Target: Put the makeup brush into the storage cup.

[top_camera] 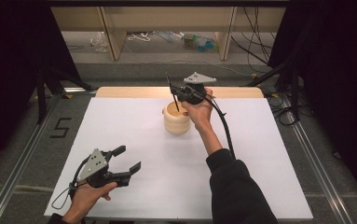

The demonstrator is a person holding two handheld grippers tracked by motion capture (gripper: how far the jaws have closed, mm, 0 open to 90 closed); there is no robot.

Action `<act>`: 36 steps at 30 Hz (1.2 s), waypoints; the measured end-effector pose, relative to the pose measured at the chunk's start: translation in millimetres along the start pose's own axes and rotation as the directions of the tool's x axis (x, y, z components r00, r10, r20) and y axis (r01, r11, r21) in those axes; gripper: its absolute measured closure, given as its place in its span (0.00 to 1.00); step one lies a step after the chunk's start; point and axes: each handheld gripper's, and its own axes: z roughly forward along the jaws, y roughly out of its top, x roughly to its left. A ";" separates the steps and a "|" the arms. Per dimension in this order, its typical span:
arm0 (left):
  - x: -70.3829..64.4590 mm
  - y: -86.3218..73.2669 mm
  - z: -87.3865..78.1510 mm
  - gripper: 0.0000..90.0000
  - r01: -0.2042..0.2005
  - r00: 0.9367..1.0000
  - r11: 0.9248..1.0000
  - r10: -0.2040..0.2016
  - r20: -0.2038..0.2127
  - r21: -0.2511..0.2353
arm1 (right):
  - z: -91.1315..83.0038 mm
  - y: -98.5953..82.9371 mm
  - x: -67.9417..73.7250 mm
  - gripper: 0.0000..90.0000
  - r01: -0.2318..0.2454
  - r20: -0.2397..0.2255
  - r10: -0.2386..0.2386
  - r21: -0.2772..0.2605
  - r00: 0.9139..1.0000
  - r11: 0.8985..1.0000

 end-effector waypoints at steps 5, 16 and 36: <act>0.0 0.0 -0.1 0.21 0.000 1.000 1.000 0.000 0.000 0.000 | 1.5 -2.9 0.2 0.95 0.000 0.002 0.000 0.006 1.000 1.000; -0.1 -0.2 0.3 0.21 -0.001 1.000 1.000 0.001 0.002 0.003 | 3.7 -11.6 -2.3 0.95 -0.010 0.013 0.010 0.027 1.000 1.000; 0.0 -0.3 0.3 0.21 0.000 1.000 1.000 0.000 0.001 0.003 | 8.9 -27.7 -2.9 0.95 -0.026 0.016 0.025 0.071 1.000 0.997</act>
